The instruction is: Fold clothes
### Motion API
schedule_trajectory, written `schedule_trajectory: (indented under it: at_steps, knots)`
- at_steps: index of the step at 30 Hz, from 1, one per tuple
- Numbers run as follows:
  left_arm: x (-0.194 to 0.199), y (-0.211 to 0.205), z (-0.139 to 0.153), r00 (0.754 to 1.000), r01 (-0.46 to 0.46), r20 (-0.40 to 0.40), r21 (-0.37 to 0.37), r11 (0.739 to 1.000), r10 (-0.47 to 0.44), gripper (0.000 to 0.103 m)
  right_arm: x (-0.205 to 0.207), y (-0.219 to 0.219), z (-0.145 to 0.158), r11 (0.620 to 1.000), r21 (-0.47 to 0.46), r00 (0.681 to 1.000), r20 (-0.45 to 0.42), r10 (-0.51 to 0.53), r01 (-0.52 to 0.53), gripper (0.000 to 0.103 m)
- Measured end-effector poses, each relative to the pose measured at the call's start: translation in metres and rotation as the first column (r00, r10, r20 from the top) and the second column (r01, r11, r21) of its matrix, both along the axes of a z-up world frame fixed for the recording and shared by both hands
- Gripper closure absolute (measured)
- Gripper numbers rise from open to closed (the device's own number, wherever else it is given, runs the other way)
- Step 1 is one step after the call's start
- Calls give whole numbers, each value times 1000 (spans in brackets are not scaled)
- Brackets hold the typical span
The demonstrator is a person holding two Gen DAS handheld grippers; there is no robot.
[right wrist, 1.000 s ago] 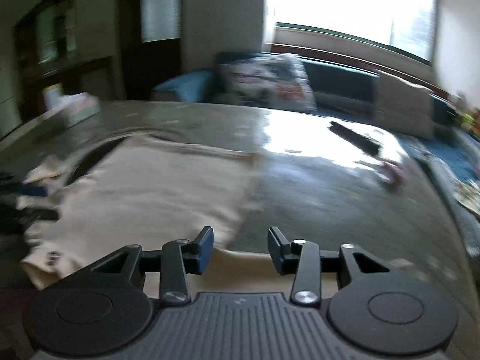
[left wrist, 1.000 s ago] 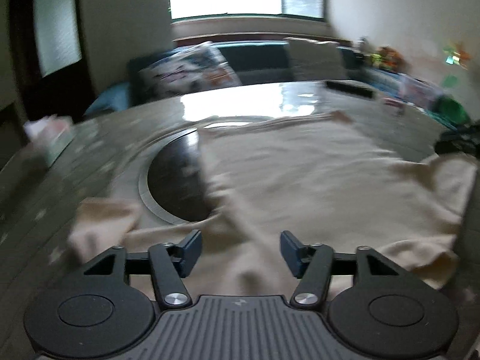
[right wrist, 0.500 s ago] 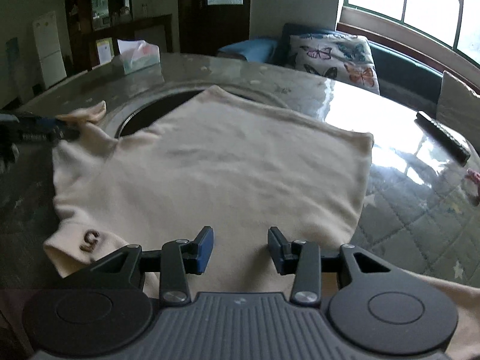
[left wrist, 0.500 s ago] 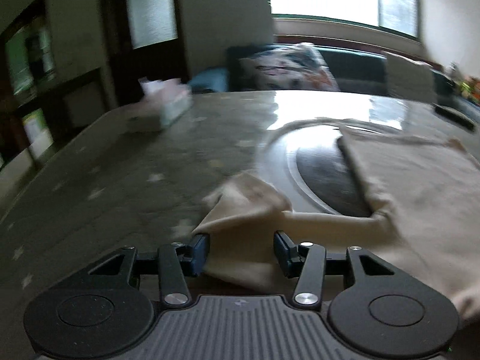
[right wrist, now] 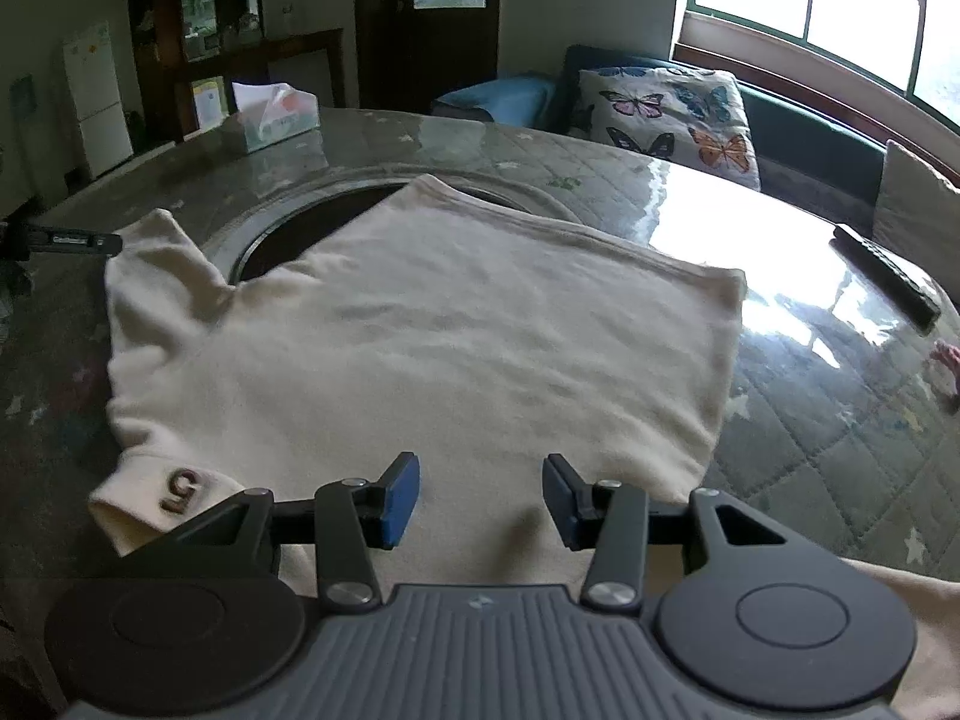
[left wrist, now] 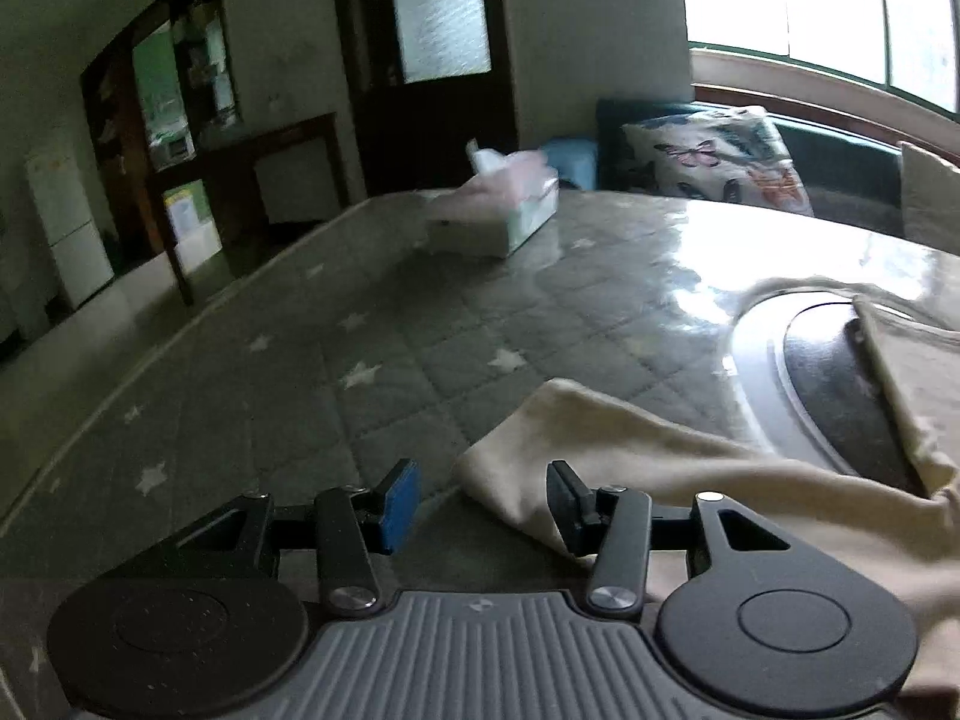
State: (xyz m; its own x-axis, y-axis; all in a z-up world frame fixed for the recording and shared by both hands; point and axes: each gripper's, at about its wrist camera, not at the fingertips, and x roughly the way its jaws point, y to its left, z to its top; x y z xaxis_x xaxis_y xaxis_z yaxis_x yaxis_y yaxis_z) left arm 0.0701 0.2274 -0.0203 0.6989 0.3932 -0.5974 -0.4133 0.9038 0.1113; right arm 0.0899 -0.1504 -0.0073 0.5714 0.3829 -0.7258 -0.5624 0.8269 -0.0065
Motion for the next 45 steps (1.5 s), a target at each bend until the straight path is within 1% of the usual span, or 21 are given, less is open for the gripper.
schedule_trajectory:
  at_steps: [3, 6, 8, 11, 15, 17, 18, 24, 27, 33, 34, 36, 38, 40, 43, 45]
  knots:
    - [2, -13, 0, 999, 54, 4, 25, 998, -54, 51, -3, 8, 3, 1000, 4, 1000, 3, 28, -28, 57]
    - [8, -23, -4, 995, 104, -15, 63, 993, -103, 50, -9, 22, 6, 996, 13, 996, 2, 84, -84, 56]
    - [12, -26, -9, 992, 120, -33, 77, 990, -118, 50, -16, 35, 7, 990, 12, 990, -1, 141, -141, 55]
    - [16, -24, -13, 992, 124, -37, 91, 988, -121, 49, -31, 50, 6, 975, -8, 975, -2, 222, -222, 53]
    - [20, -19, -12, 994, 108, -42, 95, 990, -105, 49, -53, 65, 1, 946, -55, 947, 4, 321, -321, 53]
    - [20, -16, -11, 994, 99, -45, 94, 991, -95, 49, -62, 70, 4, 933, -89, 936, 26, 352, -349, 53]
    - [21, -14, -10, 995, 95, -46, 94, 991, -91, 49, -61, 71, 7, 934, -83, 936, 35, 350, -346, 53]
    - [3, -6, -3, 998, 55, -16, 27, 998, -54, 48, -52, 82, 21, 942, -42, 939, 75, 336, -334, 53]
    - [-6, 0, -1, 999, 30, -11, -11, 999, -30, 48, -45, 97, 17, 941, -33, 938, 70, 339, -338, 53]
    - [-18, 9, -1, 1000, 1, -9, -89, 996, -2, 48, -49, 124, -6, 920, -60, 921, 33, 389, -386, 55]
    - [-18, 10, -1, 1000, 0, -8, -95, 995, 0, 48, -53, 125, -6, 915, -73, 915, 47, 401, -398, 55]
    - [-17, 12, -2, 1000, -9, -9, -108, 994, 8, 48, -54, 125, -3, 907, -72, 907, 48, 419, -416, 55]
    - [-16, 14, -4, 1000, -19, -9, -123, 992, 18, 49, -53, 123, 2, 912, -54, 911, 50, 410, -407, 54]
    - [-15, 15, -4, 1000, -21, -6, -132, 991, 20, 49, -49, 121, 4, 921, -55, 920, 59, 387, -385, 54]
    - [-13, 17, -4, 1000, -23, -2, -144, 989, 23, 50, -45, 119, -2, 926, -48, 926, 18, 376, -375, 54]
    - [-11, 19, -4, 1000, -19, 3, -153, 988, 20, 55, -48, 119, -5, 924, -60, 925, 17, 380, -379, 54]
